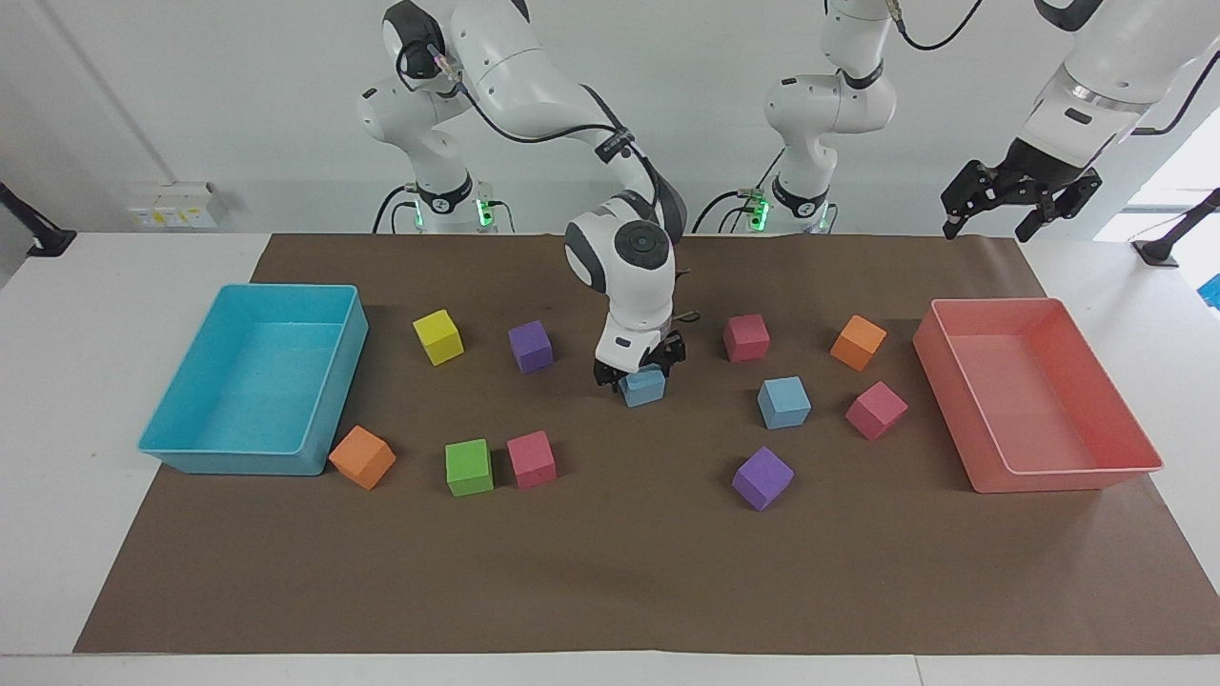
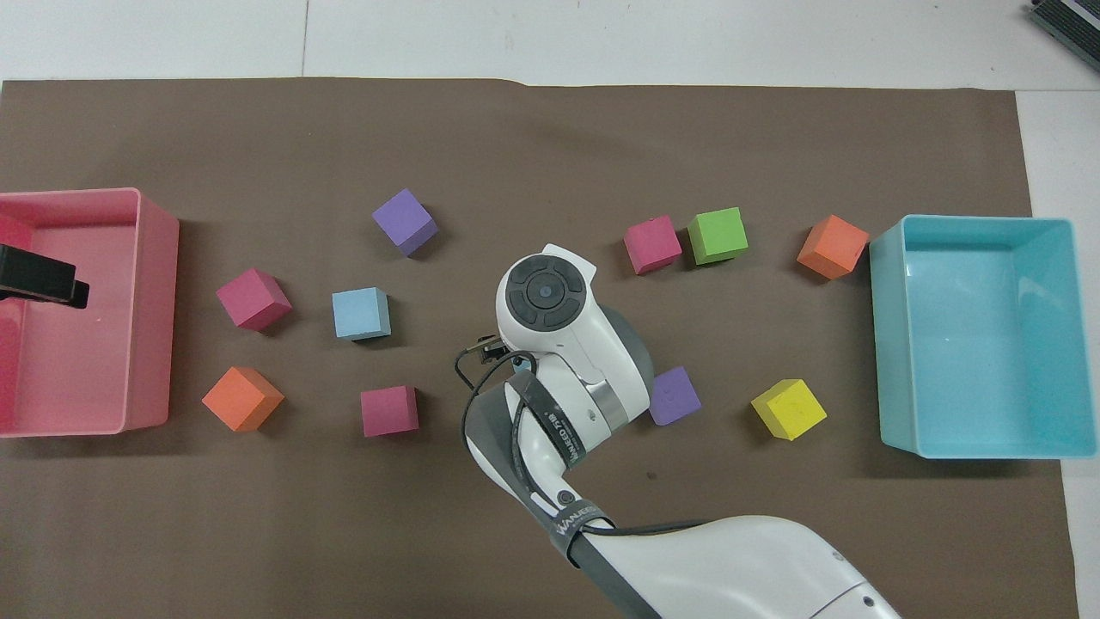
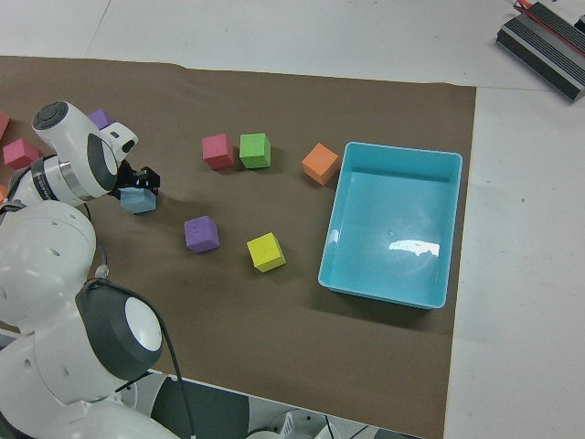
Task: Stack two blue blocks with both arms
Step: 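Carry the light blue cube to the table center and release it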
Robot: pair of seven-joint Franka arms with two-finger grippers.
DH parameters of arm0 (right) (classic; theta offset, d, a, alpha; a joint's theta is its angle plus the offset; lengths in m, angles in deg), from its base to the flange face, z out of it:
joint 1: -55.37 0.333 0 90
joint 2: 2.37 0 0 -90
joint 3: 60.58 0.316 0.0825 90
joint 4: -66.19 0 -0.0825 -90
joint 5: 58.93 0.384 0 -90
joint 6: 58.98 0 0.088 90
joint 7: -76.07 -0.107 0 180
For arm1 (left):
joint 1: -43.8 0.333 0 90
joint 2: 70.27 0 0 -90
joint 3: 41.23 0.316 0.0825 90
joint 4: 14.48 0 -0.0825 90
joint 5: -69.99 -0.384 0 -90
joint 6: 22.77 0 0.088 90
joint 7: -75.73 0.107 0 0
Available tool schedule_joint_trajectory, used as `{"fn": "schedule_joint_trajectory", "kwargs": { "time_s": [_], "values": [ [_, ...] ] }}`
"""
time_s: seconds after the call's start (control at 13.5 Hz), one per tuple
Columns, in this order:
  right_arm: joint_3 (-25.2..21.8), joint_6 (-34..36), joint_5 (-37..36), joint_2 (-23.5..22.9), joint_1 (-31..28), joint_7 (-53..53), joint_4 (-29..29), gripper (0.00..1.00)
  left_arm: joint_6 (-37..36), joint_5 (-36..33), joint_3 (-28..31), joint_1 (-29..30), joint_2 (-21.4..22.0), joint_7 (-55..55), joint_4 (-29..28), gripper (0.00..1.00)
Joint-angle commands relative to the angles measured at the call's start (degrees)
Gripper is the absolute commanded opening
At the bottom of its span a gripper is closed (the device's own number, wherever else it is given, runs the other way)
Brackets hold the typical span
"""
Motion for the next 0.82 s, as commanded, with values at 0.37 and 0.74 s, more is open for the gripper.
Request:
{"fn": "schedule_joint_trajectory", "kwargs": {
  "time_s": [0.37, 0.74],
  "values": [
    [-0.1, 6.6, 1.1, 11.0, -5.8, 0.2, -0.9, 1.0, 2.9, -0.5, -0.3, 0.0, 1.3, -0.2, -1.8, 1.0],
    [-0.2, 14.4, 0.5, 18.0, -11.9, 0.1, -0.9, 1.0, 4.4, -0.5, -0.8, -0.2, 1.1, -1.4, -1.7, 1.0]
  ]
}}
